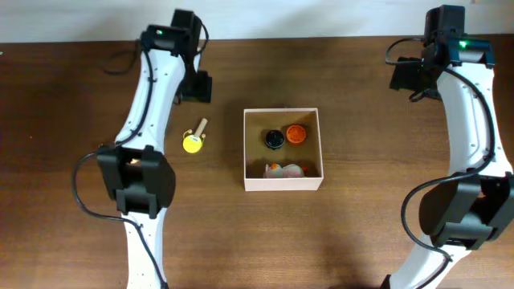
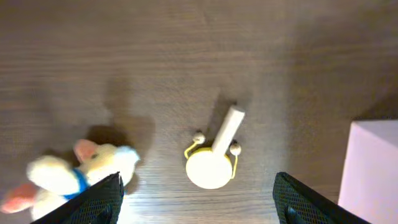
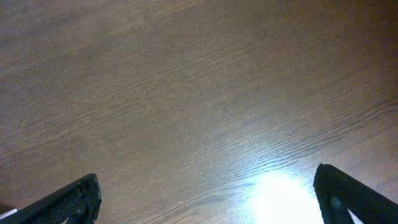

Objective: Pack container
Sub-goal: 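Move the left gripper over the yellow wooden peg toy, then lower the left gripper and grasp the peg toy's white stick, then carry the peg toy over the box and lower it inside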

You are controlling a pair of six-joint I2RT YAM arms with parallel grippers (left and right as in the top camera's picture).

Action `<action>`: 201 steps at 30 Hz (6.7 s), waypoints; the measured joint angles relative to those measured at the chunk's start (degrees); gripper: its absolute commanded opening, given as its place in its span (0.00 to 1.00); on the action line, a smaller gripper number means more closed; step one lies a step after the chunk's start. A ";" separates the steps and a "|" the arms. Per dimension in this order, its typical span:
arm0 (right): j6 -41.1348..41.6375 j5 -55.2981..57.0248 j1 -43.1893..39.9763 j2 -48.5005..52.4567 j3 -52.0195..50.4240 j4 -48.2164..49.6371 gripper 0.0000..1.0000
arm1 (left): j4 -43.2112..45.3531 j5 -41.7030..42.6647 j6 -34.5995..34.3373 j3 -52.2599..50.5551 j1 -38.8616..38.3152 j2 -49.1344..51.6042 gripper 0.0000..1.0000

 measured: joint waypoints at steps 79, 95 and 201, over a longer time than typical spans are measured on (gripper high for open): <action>-0.02 0.00 0.00 0.00 0.00 -0.02 0.99 | 10.19 6.60 8.39 -10.82 -0.15 4.81 0.23; -0.04 0.00 0.00 0.00 0.00 0.00 0.99 | 10.45 6.60 8.39 -7.85 -0.15 4.83 0.24; -0.02 0.00 0.00 0.00 0.00 0.00 0.99 | -10.71 -2.71 -8.79 25.90 -22.45 8.52 0.02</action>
